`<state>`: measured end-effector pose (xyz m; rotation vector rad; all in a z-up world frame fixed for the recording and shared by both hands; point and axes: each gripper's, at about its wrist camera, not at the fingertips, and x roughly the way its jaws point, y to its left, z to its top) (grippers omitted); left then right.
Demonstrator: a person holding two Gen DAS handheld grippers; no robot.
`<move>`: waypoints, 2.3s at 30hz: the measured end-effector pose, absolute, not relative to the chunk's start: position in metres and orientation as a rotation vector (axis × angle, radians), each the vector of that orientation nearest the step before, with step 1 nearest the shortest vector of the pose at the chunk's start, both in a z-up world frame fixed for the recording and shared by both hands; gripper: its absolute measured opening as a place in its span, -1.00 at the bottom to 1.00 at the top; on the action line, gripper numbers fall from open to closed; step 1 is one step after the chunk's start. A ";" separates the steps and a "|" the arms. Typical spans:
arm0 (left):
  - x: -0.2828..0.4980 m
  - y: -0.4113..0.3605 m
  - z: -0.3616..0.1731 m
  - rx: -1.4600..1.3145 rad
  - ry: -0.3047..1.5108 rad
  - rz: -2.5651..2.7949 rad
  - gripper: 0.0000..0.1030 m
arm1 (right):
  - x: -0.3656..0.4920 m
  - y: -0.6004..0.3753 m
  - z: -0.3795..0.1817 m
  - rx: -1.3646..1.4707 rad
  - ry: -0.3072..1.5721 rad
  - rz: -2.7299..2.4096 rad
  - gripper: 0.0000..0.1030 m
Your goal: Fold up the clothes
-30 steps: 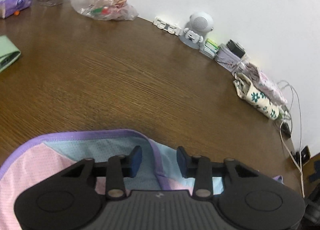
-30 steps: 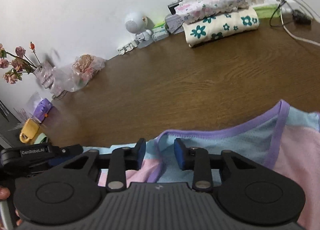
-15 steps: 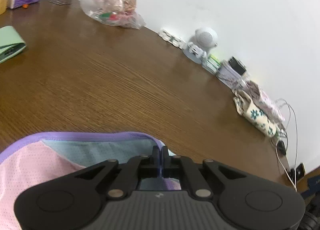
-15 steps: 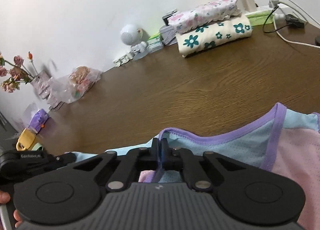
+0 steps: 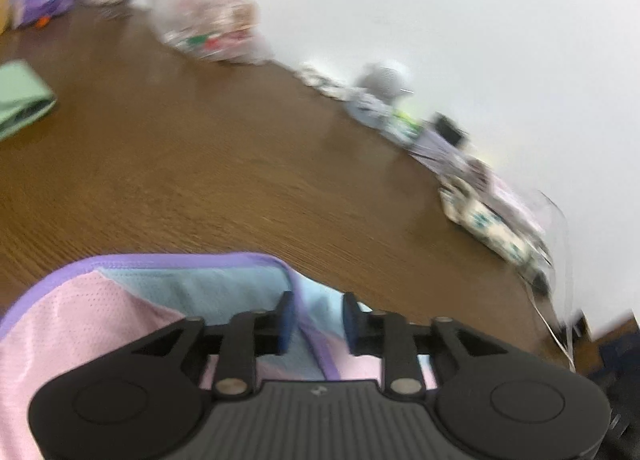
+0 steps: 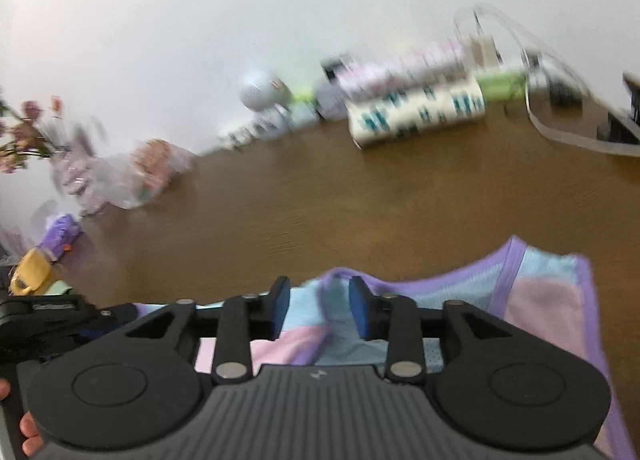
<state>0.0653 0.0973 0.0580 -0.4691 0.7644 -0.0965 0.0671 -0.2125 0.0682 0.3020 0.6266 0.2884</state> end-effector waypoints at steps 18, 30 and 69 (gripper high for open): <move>-0.155 0.111 0.044 0.073 0.602 -0.605 0.02 | -0.129 -0.254 0.057 -0.017 0.635 0.539 -0.06; -0.152 0.114 0.019 0.154 0.621 -0.683 -0.90 | -0.132 -0.231 0.033 -0.116 0.686 0.604 -0.62; -0.124 0.154 0.049 0.161 0.525 -0.636 -1.00 | -0.121 -0.248 0.050 -0.143 0.561 0.653 -0.92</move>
